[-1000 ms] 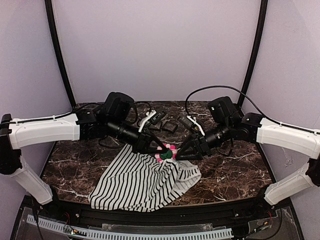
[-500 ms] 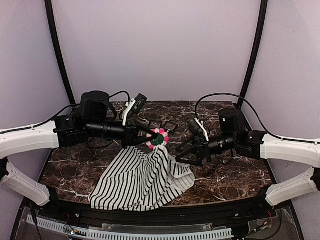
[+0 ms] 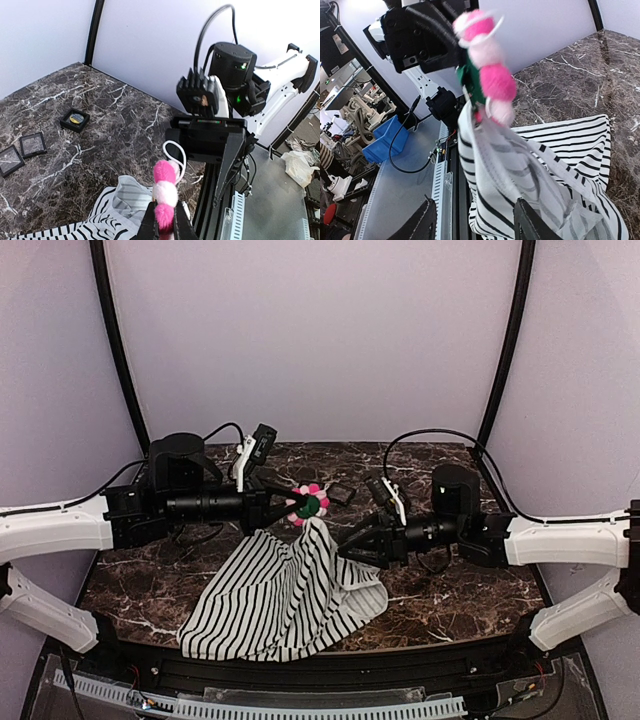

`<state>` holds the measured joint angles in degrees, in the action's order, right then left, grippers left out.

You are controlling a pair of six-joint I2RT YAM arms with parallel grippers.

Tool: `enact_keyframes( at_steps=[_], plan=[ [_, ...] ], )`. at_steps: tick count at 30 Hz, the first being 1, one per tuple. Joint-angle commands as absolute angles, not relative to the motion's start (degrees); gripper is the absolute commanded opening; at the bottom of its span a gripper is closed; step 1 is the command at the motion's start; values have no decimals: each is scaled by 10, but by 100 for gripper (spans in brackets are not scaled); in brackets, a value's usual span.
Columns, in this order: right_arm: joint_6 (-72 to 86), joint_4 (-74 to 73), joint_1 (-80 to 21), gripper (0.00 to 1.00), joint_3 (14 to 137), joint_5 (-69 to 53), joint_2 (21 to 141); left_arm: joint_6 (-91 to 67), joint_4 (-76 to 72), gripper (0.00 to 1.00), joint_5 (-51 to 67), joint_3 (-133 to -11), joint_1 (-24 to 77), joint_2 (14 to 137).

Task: Remove the brooch from the garment
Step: Pass from the left arm to the right

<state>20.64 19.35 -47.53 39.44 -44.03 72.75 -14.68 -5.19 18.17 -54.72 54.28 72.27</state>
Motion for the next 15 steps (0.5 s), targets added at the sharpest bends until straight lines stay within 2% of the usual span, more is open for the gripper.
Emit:
enact_keyframes(
  at_steps=[1, 7, 10, 15],
  plan=[
    [257, 297, -506, 51, 368, -426, 739, -159, -146, 1, 131, -524, 546, 697],
    [249, 313, -531, 51, 373, -364, 762, -164, -157, 1, 120, -519, 546, 694],
    [245, 312, -532, 47, 383, -353, 769, -166, -160, 1, 116, -513, 546, 687],
    [232, 284, -536, 48, 387, -304, 729, -162, -151, 1, 104, -509, 545, 677]
  ],
)
